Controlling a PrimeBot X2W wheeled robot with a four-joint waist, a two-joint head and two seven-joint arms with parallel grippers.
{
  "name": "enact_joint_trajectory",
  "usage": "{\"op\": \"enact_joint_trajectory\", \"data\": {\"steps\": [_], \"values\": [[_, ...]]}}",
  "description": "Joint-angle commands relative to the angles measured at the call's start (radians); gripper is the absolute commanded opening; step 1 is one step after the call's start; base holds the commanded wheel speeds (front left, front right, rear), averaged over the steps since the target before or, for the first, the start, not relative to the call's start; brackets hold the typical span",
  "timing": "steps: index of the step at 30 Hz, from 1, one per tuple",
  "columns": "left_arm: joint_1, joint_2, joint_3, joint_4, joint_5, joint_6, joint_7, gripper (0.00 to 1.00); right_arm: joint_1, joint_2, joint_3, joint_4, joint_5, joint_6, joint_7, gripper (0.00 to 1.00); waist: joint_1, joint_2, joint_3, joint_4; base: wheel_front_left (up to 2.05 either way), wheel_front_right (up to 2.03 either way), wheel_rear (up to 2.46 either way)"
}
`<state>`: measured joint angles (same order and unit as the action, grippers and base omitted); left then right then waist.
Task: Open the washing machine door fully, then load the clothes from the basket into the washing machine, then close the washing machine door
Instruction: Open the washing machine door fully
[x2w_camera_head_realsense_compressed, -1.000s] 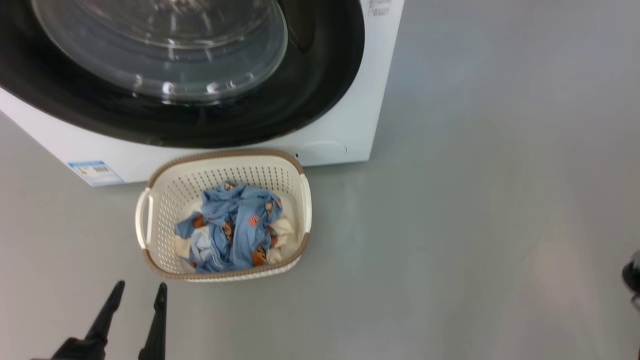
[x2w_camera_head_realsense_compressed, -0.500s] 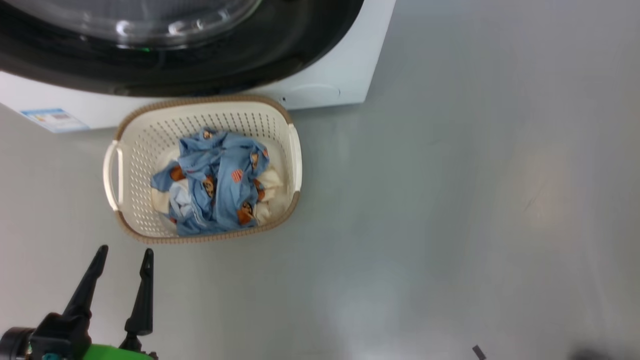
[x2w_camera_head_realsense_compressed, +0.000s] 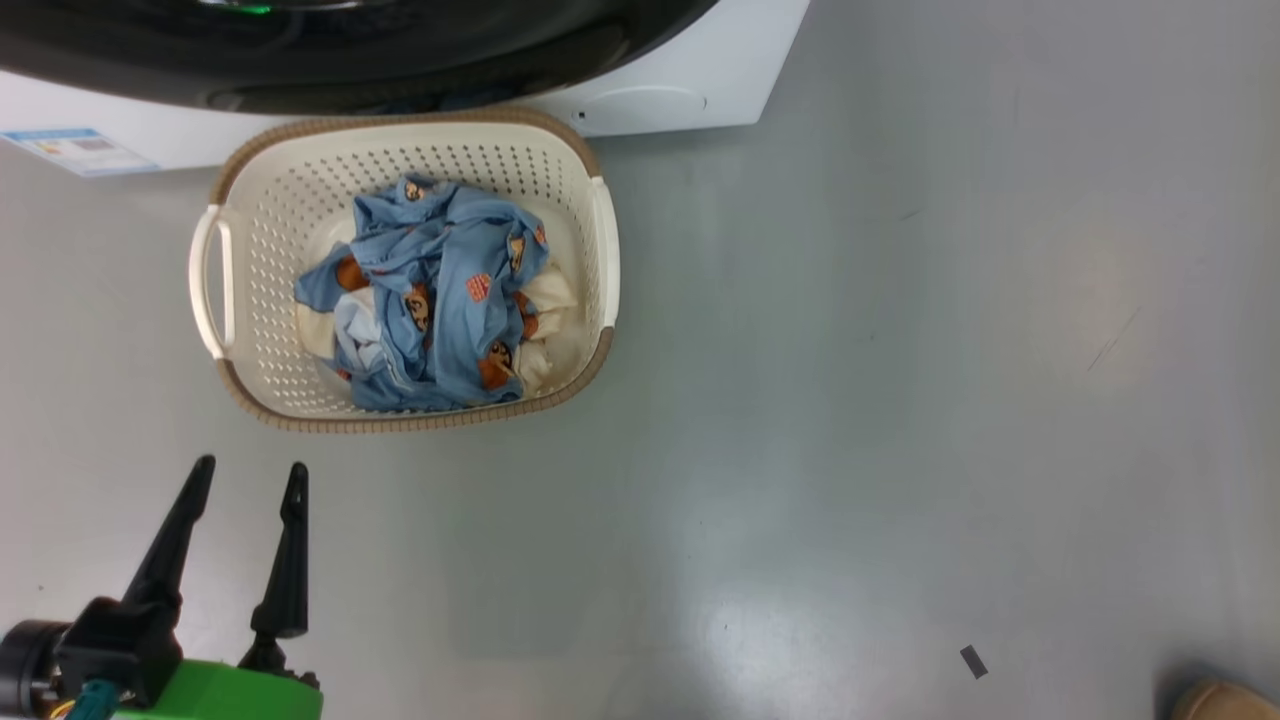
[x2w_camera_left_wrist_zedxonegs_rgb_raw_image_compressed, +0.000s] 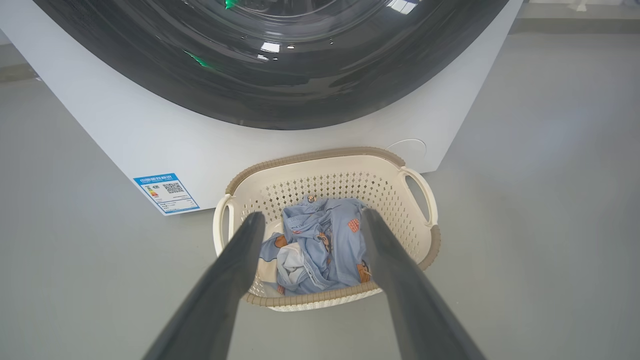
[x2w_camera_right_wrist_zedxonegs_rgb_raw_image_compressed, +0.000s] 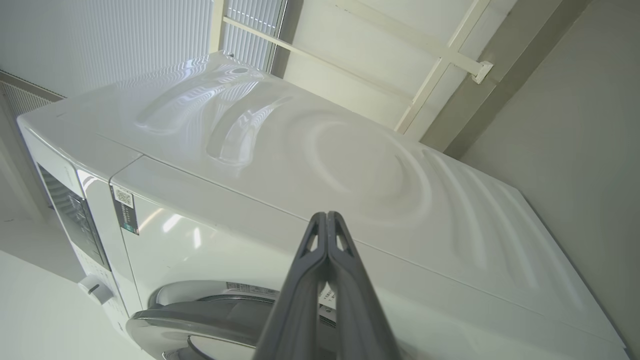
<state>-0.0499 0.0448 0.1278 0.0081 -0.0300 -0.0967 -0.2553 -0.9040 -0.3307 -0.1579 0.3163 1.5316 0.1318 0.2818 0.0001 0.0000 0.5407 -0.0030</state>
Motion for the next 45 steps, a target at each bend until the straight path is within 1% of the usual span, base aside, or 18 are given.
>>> {"op": "enact_joint_trajectory", "data": {"steps": [1,5,16,24,32,39,45], "values": [[-0.012,0.01,0.029,-0.028,0.009,0.004,-0.006,1.0,-0.018,-0.011,0.029,-0.035,-0.017,-0.001,0.008,0.0,-0.0001,0.0,0.019,0.008,0.0,0.0,0.0],[-0.025,0.009,0.02,-0.036,0.011,0.004,-0.006,1.0,-0.059,-0.003,0.1,-0.052,-0.022,-0.001,0.021,0.0,-0.0001,0.0,0.037,0.022,0.0,0.0,0.0],[-0.028,0.007,-0.013,-0.048,0.0,0.022,-0.006,1.0,-0.141,0.017,0.205,-0.095,0.011,-0.001,0.063,0.0,-0.0001,0.0,0.076,0.086,0.0,0.0,0.0],[-0.01,0.006,-0.03,-0.061,-0.025,0.049,-0.006,1.0,-0.185,0.01,0.213,-0.093,0.029,-0.001,0.075,0.0,-0.0001,0.0,0.115,0.136,0.0,0.0,0.0],[-0.015,0.006,-0.062,-0.07,-0.032,0.071,-0.006,1.0,-0.207,0.019,0.221,-0.097,0.042,-0.001,0.09,0.0,-0.0001,0.0,0.149,0.172,0.0,0.0,0.0],[-0.009,0.006,-0.066,-0.068,-0.032,0.08,-0.006,1.0,-0.222,0.037,0.23,-0.097,0.054,-0.001,0.12,0.0,-0.0001,0.0,0.156,0.199,0.0,0.0,0.0],[0.009,0.006,-0.057,-0.074,-0.039,0.086,-0.006,1.0,-0.238,0.059,0.223,-0.101,0.063,-0.001,0.134,0.0,-0.0001,0.0,0.152,0.21,0.0,0.0,0.0]]}}
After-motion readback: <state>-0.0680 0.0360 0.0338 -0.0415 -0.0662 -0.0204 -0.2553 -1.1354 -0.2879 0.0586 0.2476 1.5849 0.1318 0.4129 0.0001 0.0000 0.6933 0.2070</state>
